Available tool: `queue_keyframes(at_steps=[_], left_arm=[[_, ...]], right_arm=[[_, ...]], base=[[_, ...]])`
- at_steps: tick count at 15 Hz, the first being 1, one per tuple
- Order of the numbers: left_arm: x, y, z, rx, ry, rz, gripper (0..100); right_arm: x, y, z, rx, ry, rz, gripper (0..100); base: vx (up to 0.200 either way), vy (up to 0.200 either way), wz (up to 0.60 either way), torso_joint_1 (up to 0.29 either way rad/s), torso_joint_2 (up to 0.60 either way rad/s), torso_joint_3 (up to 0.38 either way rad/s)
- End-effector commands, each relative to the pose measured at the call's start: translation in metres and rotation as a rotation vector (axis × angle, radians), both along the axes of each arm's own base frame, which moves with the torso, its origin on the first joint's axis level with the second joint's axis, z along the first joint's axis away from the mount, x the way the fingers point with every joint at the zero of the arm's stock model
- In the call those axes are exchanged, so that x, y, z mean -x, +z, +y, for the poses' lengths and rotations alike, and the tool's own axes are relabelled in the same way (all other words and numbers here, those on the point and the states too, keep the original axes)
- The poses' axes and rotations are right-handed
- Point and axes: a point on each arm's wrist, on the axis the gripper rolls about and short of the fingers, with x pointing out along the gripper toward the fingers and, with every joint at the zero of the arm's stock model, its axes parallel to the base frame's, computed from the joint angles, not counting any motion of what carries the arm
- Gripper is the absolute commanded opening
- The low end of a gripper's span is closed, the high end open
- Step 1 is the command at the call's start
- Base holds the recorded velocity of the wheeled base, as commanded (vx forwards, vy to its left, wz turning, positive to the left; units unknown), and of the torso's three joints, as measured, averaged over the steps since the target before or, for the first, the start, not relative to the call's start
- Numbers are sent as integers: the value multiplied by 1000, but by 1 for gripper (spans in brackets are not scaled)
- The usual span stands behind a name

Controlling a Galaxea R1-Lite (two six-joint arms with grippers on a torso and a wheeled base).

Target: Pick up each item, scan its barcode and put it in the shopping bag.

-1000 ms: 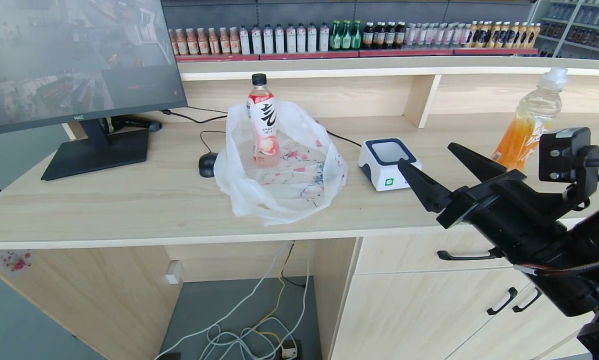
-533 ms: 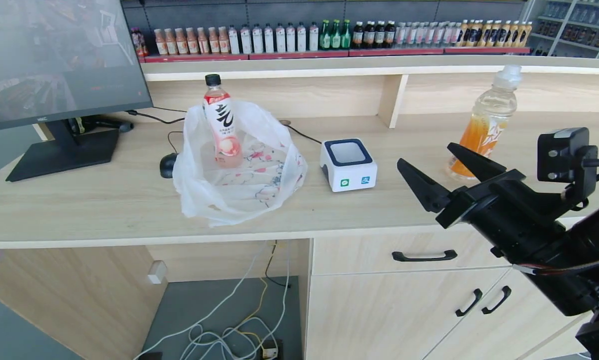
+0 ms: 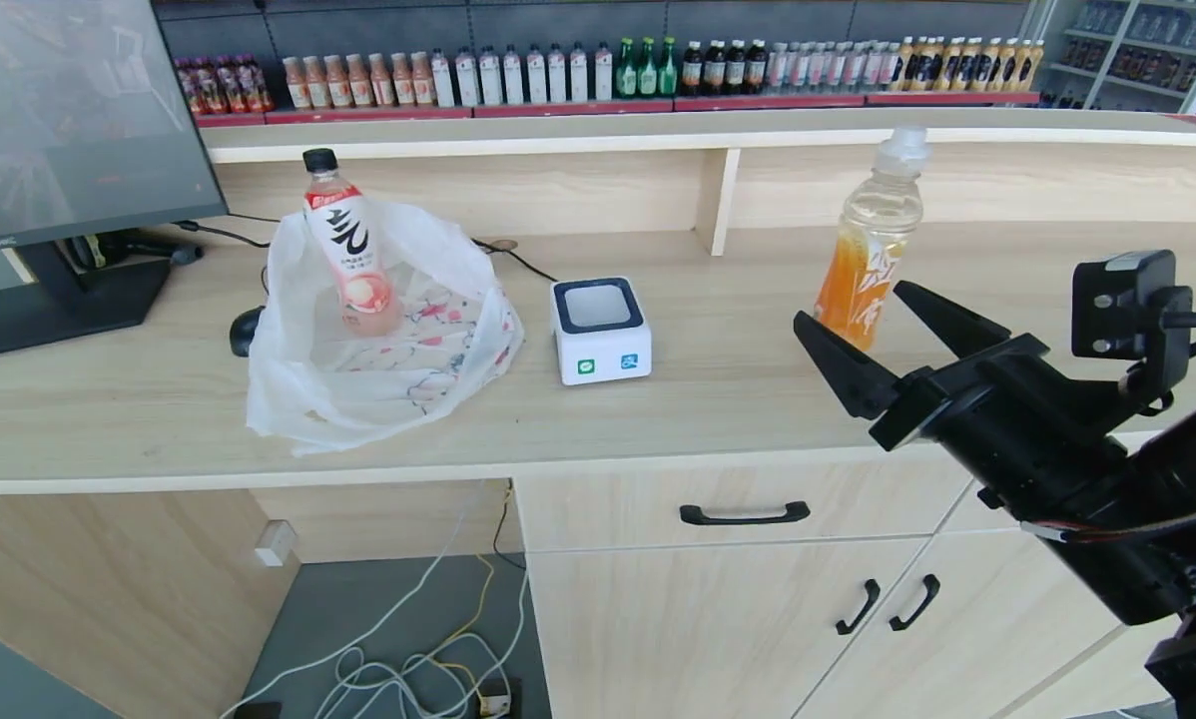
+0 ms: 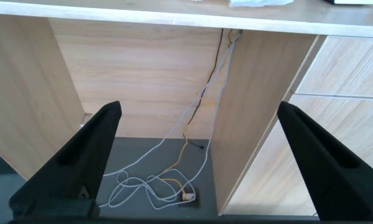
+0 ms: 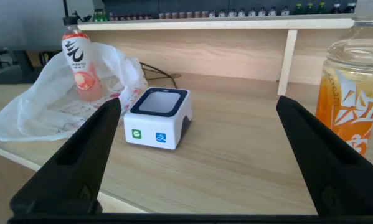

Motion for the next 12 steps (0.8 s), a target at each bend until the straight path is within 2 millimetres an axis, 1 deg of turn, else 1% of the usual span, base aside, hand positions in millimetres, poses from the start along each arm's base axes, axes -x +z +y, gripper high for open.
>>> queue_keyframes(at_steps=[1,6,12], left_arm=[[0,0,0,1,1,-1,100],[0,0,0,-2,-1,-1,100],[0,0,0,-4,1,-1,100]], right_arm=[[-1,-1,0,2,0,3,100],[-2,-3,1,5,0,9,100],[-1,-5,2,9,4,16,100]], base=[[0,-200,0,2,2,7],[0,-200,0,4,1,0],[0,0,0,0,0,0]])
